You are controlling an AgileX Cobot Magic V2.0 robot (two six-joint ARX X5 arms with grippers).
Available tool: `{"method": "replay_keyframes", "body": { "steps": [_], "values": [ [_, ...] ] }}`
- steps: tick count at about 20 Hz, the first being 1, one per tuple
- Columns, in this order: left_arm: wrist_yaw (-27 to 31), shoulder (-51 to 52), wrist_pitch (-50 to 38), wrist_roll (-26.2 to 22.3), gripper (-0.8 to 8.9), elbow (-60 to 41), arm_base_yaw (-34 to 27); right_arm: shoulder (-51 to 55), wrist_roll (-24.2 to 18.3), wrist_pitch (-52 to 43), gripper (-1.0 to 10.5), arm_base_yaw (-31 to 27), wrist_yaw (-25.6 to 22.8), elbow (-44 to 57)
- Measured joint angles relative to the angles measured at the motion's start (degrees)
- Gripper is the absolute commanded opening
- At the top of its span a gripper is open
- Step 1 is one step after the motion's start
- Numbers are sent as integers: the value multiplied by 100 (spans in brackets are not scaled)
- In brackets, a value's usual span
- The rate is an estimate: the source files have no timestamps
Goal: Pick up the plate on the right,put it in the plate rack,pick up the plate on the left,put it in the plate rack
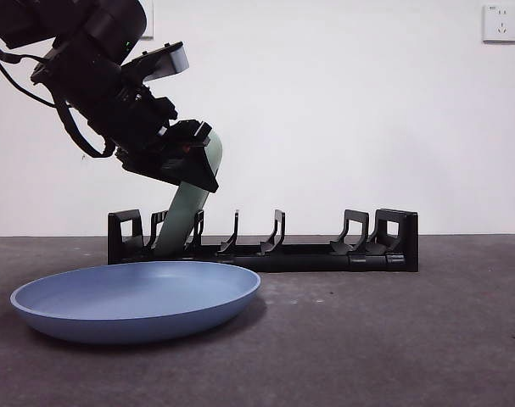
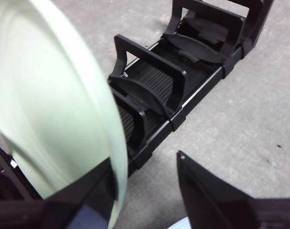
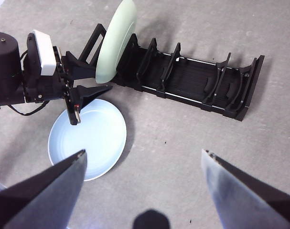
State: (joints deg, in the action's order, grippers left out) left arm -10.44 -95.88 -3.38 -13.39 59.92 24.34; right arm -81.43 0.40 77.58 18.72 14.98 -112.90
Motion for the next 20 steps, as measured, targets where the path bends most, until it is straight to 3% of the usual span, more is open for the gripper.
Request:
{"method": "replay_keyframes", "body": {
  "steps": [3, 7, 10, 15, 20],
  "values": [
    [7, 28, 293, 0, 294, 0, 0, 2, 0, 0, 409, 2, 0, 0],
    [7, 494, 782, 0, 294, 0, 0, 0, 0, 0, 409, 2, 0, 0],
    [4, 1204, 1102, 0, 294, 0, 0, 0, 0, 0, 409, 2, 0, 0],
    [-2, 2531, 2404, -28, 294, 0, 0, -166, 2, 0, 409, 17, 2, 0],
    [-133, 4026, 4015, -787, 294, 0, 68, -1126, 22, 0, 409, 568, 0, 0]
  ]
}}
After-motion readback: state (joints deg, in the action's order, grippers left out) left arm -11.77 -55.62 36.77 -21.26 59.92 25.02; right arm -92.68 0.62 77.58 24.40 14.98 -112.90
